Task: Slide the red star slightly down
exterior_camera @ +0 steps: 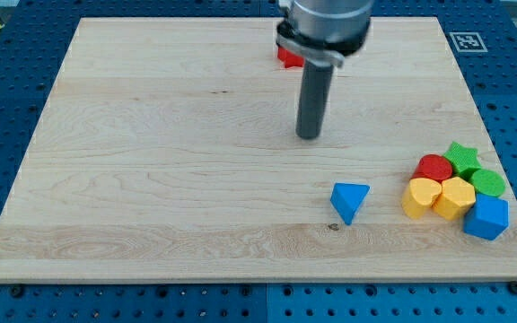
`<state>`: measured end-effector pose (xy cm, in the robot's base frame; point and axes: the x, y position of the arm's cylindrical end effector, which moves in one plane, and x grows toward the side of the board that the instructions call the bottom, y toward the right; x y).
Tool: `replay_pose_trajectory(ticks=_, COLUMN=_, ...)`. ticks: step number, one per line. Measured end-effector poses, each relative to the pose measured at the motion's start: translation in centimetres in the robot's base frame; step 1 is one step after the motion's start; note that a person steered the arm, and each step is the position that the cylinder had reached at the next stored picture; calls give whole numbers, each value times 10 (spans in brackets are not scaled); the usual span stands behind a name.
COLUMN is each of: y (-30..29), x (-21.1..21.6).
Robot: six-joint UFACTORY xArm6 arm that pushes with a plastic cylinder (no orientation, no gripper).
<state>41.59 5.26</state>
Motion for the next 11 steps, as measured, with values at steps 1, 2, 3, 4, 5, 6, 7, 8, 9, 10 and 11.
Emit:
replay_pose_trajectory(ticks=1, y=-18, x=-63)
replay_pose_trajectory(ticks=2, y=-29, x=-137)
replay_pose_trajectory(ticks=3, y=-33, x=-197)
replay_pose_trajectory(ticks=4, y=-34, x=-223)
replay_pose_trajectory(ticks=5, y=-7, x=-212)
replay_pose_trajectory(ticks=6, y=25, x=-176)
replay_pose_trajectory(ticks=7, y=25, x=-146)
replay_pose_trajectory(ticks=8, y=19, x=-127)
replay_pose_trajectory(ticks=9, y=-15, x=-124)
replay_pose_trajectory(ticks=10, y=-40, x=-107)
replay_pose_trajectory(ticks=11, y=-44, x=-77)
